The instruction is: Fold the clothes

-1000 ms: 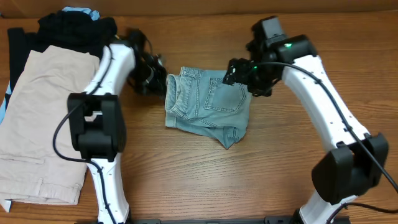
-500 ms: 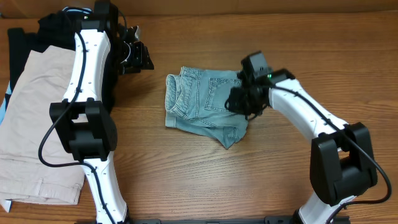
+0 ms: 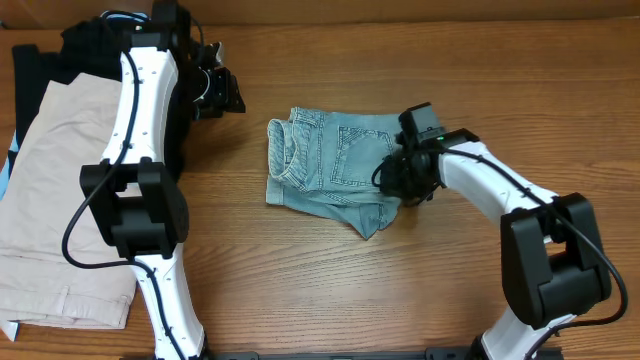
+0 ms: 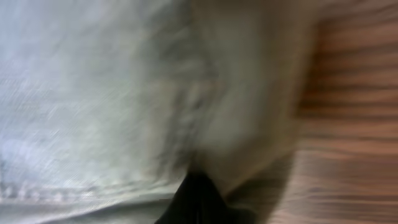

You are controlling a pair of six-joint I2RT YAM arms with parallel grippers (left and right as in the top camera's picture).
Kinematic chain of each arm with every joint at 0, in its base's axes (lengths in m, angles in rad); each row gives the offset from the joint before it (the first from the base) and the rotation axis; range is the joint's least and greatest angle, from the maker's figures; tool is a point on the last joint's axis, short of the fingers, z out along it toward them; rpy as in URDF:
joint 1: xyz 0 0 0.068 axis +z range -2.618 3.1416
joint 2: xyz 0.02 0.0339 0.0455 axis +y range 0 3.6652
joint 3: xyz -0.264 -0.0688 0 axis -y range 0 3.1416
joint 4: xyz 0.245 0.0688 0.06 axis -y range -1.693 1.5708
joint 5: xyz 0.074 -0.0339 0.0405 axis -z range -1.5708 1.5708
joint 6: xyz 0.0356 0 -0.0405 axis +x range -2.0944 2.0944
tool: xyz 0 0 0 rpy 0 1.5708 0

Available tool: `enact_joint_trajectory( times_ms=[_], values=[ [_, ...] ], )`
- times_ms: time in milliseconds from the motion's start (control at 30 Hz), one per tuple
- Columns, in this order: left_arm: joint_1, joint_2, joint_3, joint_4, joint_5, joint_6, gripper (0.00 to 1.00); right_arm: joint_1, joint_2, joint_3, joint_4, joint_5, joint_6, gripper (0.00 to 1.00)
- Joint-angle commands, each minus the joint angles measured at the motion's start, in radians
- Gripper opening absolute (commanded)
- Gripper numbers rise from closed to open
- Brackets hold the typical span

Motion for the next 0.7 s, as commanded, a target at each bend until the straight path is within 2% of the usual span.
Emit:
enact_joint_trajectory(
  times_ms=[0,67,133,267,333,367,400,433,467,667],
  values=[
    [-0.008,-0.005,0.013,0.001,-0.008,-0.006,0.55,-0.059,0.003,-0.011,0.010,0.032,0.001,0.04],
    [-0.008,-0.005,0.013,0.002,-0.009,-0.006,0.56,-0.082,0.003,0.022,-0.005,-0.097,-0.053,0.06],
    [-0.008,-0.005,0.013,0.001,-0.026,-0.006,0.57,-0.085,0.002,0.078,-0.045,-0.223,-0.102,0.17],
    [-0.008,-0.005,0.013,0.002,-0.059,-0.007,0.63,-0.022,-0.015,0.212,-0.135,-0.257,-0.162,0.33],
    [-0.008,-0.005,0.013,0.006,-0.082,-0.008,0.76,0.035,-0.020,0.272,-0.160,-0.212,-0.170,0.45],
    [-0.007,-0.005,0.013,0.009,-0.091,-0.014,0.80,0.069,-0.020,0.300,-0.168,-0.185,-0.182,0.57],
    [-0.006,-0.005,0.013,0.013,-0.106,-0.029,0.82,0.109,-0.020,0.322,-0.169,-0.144,-0.185,0.81],
    [-0.006,-0.005,0.013,0.017,-0.116,-0.038,0.84,0.138,-0.020,0.330,-0.163,-0.116,-0.185,0.94],
    [-0.005,-0.005,0.013,0.022,-0.125,-0.042,0.85,0.179,-0.020,0.333,-0.151,-0.081,-0.185,1.00],
    [-0.005,-0.005,0.013,0.041,-0.127,-0.041,0.86,0.342,0.044,0.332,-0.112,0.092,-0.140,1.00]
  ],
)
